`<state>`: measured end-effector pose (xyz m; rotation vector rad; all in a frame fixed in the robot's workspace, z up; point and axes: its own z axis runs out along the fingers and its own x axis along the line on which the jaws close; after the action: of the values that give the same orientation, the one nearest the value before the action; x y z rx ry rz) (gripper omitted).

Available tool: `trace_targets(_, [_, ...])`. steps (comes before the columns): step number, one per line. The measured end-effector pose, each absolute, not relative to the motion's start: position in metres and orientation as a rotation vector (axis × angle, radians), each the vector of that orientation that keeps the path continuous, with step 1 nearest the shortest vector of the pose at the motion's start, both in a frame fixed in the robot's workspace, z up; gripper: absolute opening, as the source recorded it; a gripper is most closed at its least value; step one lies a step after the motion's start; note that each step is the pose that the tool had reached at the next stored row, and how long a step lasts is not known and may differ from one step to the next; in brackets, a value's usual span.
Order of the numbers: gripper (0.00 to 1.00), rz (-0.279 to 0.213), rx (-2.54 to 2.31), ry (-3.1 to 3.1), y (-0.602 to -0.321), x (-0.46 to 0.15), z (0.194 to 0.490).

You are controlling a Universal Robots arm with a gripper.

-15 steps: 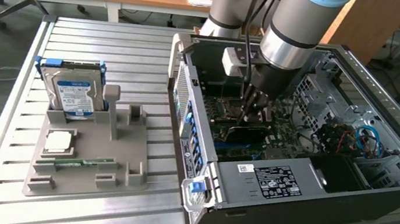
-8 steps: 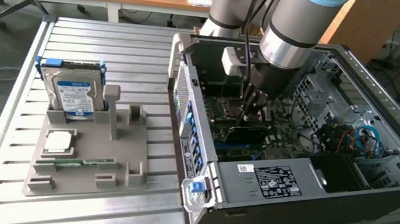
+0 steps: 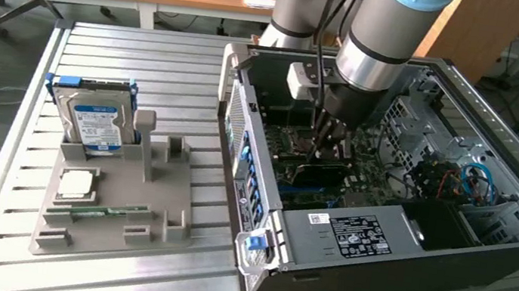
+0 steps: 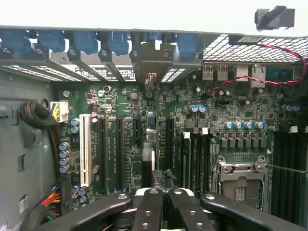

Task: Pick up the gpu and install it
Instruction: 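Press down on the gpu until it lock into place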

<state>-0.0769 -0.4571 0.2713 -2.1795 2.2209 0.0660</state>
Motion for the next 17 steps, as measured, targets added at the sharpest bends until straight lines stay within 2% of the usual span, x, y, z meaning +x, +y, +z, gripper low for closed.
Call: trace_targets(17, [0.11,0.066,-2.179,2.221,-0.4571,-0.0779,0.2707])
